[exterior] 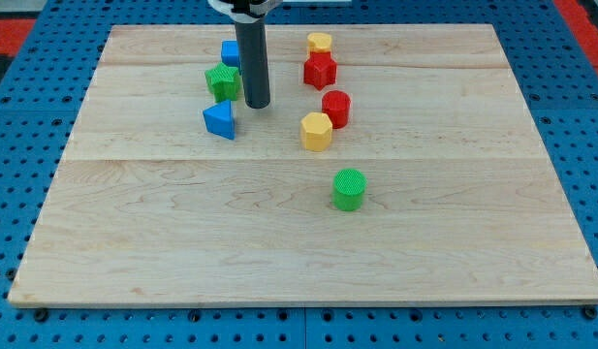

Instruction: Push the blue triangle diagonally bottom left to the red circle

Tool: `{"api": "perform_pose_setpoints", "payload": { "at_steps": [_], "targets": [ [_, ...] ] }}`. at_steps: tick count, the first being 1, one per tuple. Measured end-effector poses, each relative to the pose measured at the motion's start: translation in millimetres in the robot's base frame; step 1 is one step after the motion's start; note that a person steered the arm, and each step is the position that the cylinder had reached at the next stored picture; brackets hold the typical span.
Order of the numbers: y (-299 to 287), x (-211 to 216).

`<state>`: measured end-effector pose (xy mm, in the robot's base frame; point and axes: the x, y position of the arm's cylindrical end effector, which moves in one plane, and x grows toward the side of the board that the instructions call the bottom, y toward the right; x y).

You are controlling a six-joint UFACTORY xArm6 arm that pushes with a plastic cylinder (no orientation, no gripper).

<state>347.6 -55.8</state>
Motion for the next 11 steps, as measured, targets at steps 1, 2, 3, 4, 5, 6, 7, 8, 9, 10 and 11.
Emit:
{"api": "perform_pose_setpoints", "payload": {
  "at_steps": [1,2,3,4,5,6,7,8,9,10,11],
  "targets": [
    [-10.7,-11.7],
    [-30.7,-16.3],
    [-30.9,-16.3],
    [-30.9,-6.9],
    [-30.9,13.9],
    [-30.9,15.1],
    [-34.3,15.1],
    [-48.9,15.1],
    [-49.8,15.1],
    [-46.9,18.3],
    [-40.6,30.4]
  ]
}}
